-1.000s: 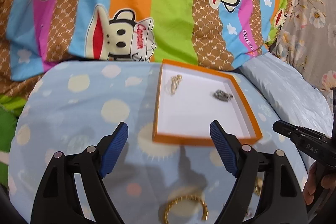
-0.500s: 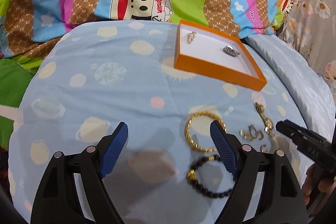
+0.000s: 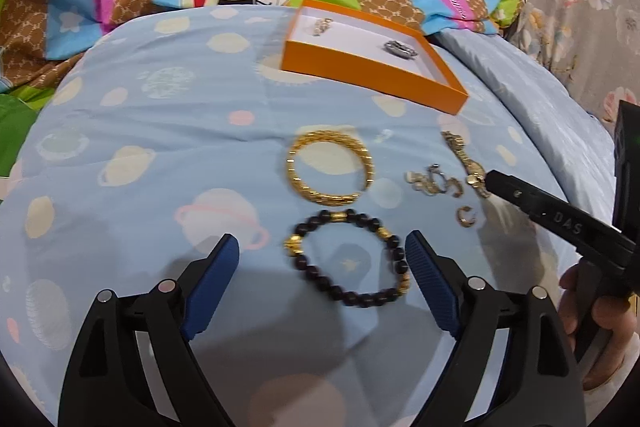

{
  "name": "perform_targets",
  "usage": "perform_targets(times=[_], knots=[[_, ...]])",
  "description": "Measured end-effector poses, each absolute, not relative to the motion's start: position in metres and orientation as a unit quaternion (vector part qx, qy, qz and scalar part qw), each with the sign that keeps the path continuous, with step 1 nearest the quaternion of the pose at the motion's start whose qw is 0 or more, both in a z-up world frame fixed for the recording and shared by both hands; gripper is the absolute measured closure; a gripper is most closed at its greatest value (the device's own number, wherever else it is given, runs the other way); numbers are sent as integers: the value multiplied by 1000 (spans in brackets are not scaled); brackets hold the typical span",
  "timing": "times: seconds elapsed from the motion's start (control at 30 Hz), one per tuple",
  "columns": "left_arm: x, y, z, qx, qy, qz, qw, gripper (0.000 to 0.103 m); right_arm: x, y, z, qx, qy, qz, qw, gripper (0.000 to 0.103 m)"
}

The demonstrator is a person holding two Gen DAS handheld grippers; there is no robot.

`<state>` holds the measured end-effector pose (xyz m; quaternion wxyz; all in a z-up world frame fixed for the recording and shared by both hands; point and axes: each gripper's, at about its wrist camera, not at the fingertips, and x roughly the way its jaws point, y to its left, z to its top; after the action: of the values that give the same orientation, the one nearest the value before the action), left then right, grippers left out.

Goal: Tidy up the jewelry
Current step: 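Move both tools back over the remaining jewelry on the sheet, then grasp the black bead bracelet with the left tool while the right tool grasps the gold watch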

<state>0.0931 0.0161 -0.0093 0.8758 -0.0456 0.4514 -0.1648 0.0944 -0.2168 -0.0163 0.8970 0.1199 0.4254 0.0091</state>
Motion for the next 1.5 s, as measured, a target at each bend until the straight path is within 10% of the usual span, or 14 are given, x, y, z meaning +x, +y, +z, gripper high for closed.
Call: perform_targets(times=[0.37,0.7,1.5], knots=[[95,1,-14,-16,439,-146,887,38,117,-206,-22,93,429,5,898,60],[92,-4,-14,-15,440,-182,879,90,118,-201,-23,69,428,-3,901,81],[94,-5,69,-35,382,-256,887,95,113,-224,53,100,354,10,930,81]])
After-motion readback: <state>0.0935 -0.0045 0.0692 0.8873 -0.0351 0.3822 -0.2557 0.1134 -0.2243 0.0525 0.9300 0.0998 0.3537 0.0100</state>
